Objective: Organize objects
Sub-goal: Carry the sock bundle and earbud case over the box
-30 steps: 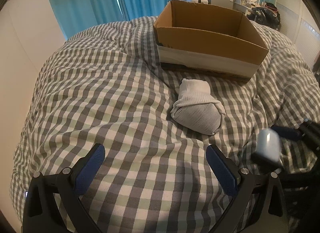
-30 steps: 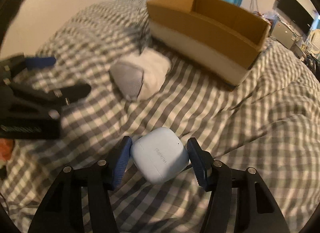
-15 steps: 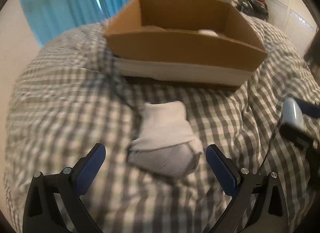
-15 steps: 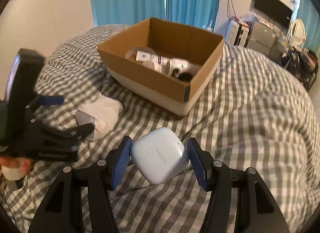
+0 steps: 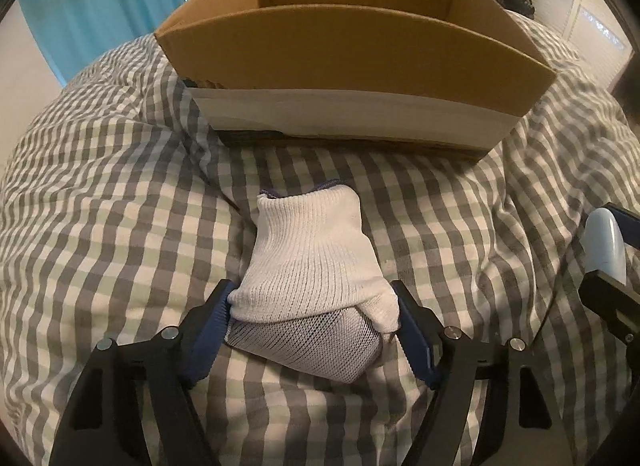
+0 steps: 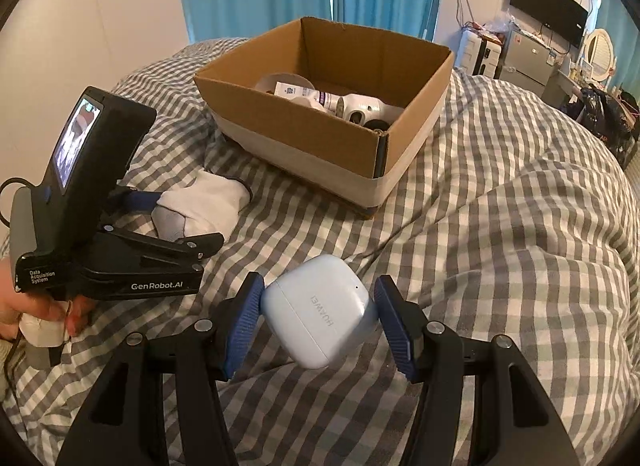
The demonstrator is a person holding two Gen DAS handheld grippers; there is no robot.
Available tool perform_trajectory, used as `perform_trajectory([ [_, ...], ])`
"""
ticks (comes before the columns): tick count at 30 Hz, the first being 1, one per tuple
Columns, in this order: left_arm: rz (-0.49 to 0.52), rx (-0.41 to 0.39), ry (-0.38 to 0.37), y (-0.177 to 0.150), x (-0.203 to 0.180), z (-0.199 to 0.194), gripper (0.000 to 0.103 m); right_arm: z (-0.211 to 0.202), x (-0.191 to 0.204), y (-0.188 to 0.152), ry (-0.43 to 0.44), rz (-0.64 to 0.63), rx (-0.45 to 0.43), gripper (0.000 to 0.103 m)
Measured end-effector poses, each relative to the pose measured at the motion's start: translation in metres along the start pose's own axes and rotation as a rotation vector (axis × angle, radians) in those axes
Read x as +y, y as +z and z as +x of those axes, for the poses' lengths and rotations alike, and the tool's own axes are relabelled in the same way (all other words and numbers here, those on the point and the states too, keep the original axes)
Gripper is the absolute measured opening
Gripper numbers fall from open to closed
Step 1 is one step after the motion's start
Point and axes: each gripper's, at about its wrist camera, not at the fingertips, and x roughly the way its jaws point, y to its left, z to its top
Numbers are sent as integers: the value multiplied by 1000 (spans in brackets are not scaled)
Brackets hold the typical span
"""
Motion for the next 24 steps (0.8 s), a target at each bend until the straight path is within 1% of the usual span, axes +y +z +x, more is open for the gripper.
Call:
perform_trajectory([
  [1,2,-3,2,1,-4,-1,77,-2,0,-1,0,0,-4,57],
  [3,1,-11,1,-7,-1,-12,76,-4,2,-2,-4,0,-9,57],
  [7,-7,-49,-23,-16,2,-37,76,-11,6,-2,-16,-8,-21,57],
  [12,-12,-101,-50,-28,7,-73,76,-30,14,-3,-37,-19,-35,57],
  [15,-10,-130,-48,-35,9,-91,76,-42,22,-5,-51,-31,-47,57],
  [17,-19,-150,-61,-39,13,-102,76,-52,27,-6,-58,-39,-58,57],
  [18,-23,-156,-66,-32,6,-104,76,-56,30,-6,-57,-41,-65,57],
  [20,-28,-184,-79,-34,7,-120,76,-66,34,-6,-59,-44,-78,57],
  [24,-20,-233,-82,-27,1,-140,76,-86,40,-2,-75,-55,-112,57],
])
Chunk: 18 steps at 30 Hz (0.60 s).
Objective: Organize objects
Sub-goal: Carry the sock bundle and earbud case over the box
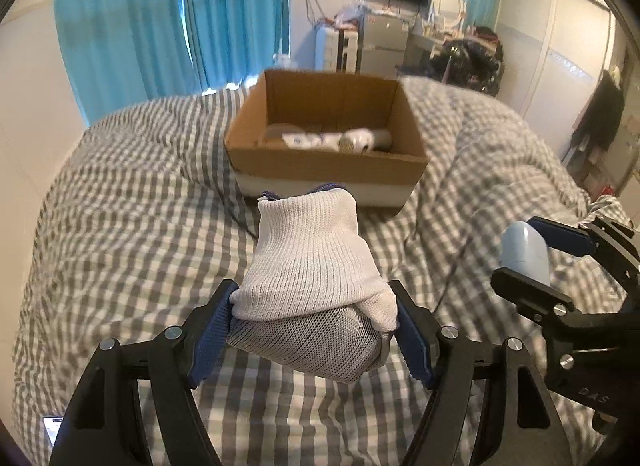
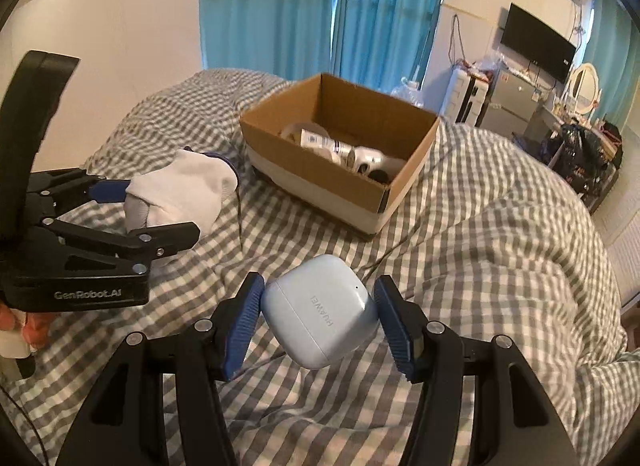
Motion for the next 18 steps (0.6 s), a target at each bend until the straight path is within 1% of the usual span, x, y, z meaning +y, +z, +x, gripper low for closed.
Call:
perform_trajectory([
  [3,7,-46,-2,11,0,-20,76,-13,0,8,-5,-2,-31,57],
  [7,5,-85,-7,28,1,-37,76,-29,-3,23,-6,-8,-70,57],
  [10,0,-114,-11,43,5,-46,76,-39,-4,40,-19,-28,-104,57],
  [13,0,-141,2,64,7,-49,76,-41,-10,60,-23,-35,-133,57],
  [18,26,-172,33,104,9,-40,76,-35,-29,102,-18,0,-181,57],
])
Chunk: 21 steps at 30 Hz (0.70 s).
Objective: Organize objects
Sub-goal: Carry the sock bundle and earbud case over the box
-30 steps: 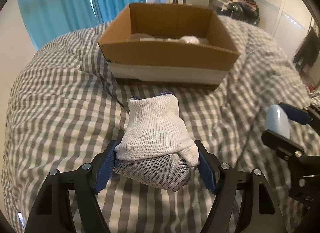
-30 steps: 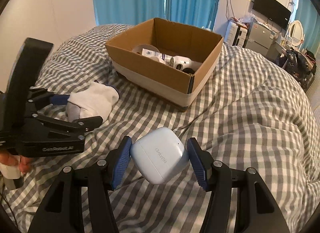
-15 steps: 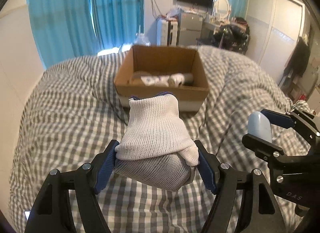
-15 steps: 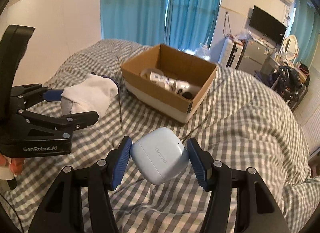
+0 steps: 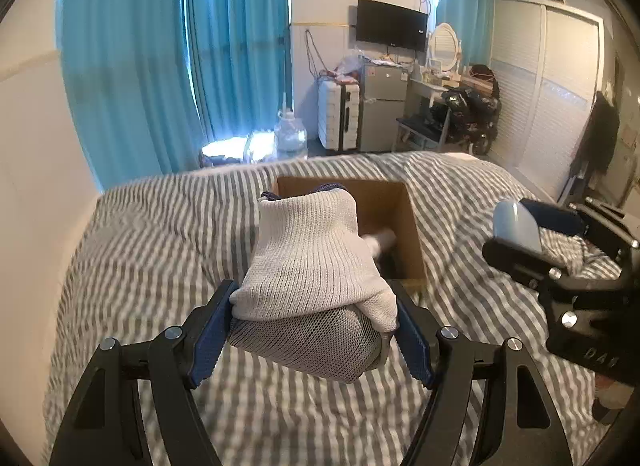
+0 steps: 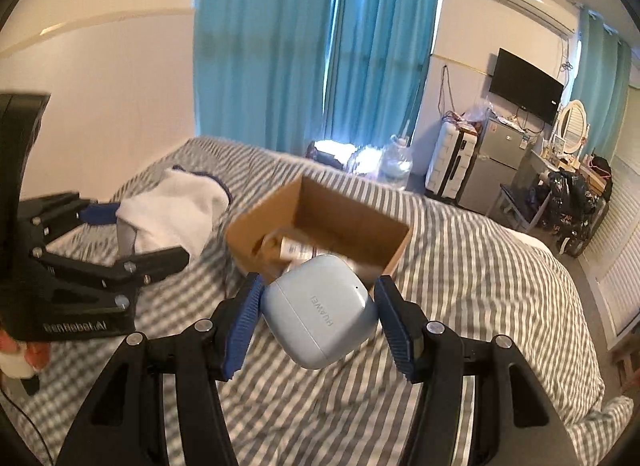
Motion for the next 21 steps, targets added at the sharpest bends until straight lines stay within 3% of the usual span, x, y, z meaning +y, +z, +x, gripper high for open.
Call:
perform_trajectory([
  [10,-25,-23,44,60,13,82,76,72,-37,54,-1,75,-28,57],
  [21,5,37,35,52,17,186,76,186,-63,52,12,166,56,57],
])
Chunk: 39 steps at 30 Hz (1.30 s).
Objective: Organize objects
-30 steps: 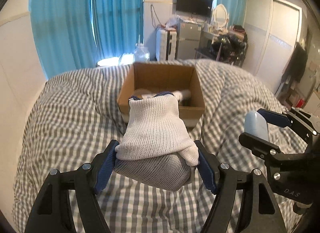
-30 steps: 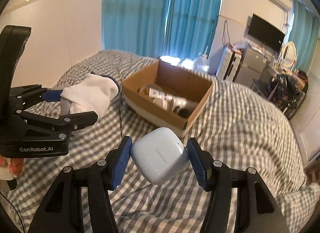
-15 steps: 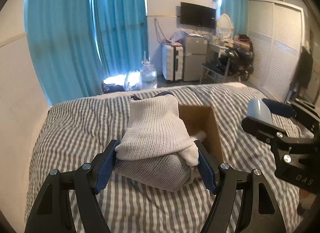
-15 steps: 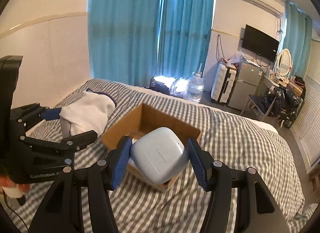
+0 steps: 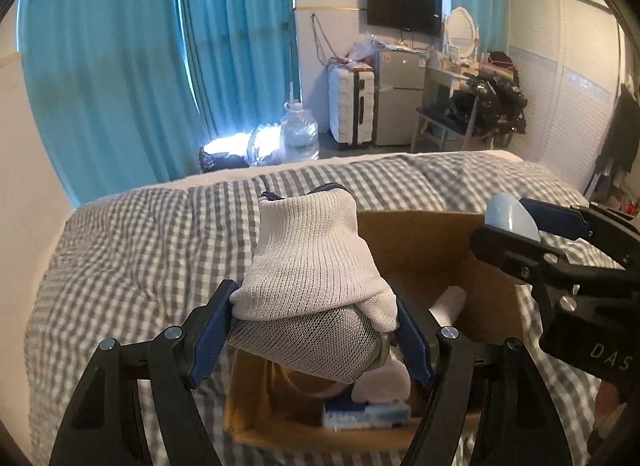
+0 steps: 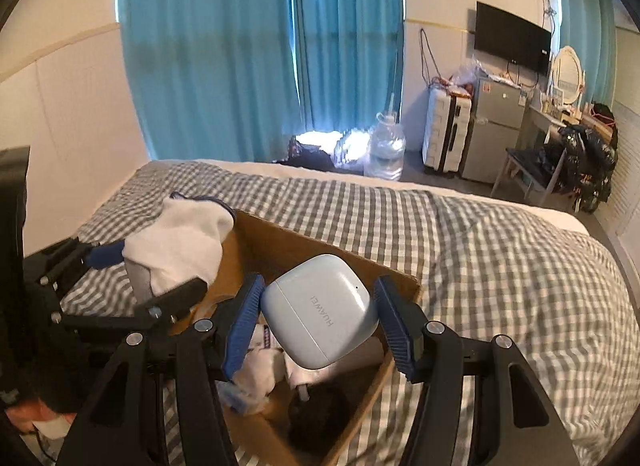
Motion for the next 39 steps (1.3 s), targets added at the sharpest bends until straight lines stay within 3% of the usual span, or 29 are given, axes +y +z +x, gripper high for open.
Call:
perform_trajectory([
  [12,26,51,-31,-18,-9,44,77,51,-8,-10,6,5,56,57],
  [17,29,77,-56,-19,-13,44,84,47,-11,-9,24,24,58,57],
  [18,30,79,-58,-19,-13,43,89,44,-11,-8,24,26,51,59],
  [19,29,77,-57,-18,-14,39,93,41,-11,-7,25,27,44,66],
  [21,26,64,-54,-16,-14,29,95,28,-10,-5,25,36,24,76],
  [28,7,-10,-51,5,-12,-43,100,-39,-11,17,-6,65,-59,89],
  [32,-1,-87,-47,19,-9,-95,103,-98,2,25,-82,29,-145,93],
  [39,-13,-195,-18,32,-6,-171,103,-196,16,39,-99,34,-264,99],
])
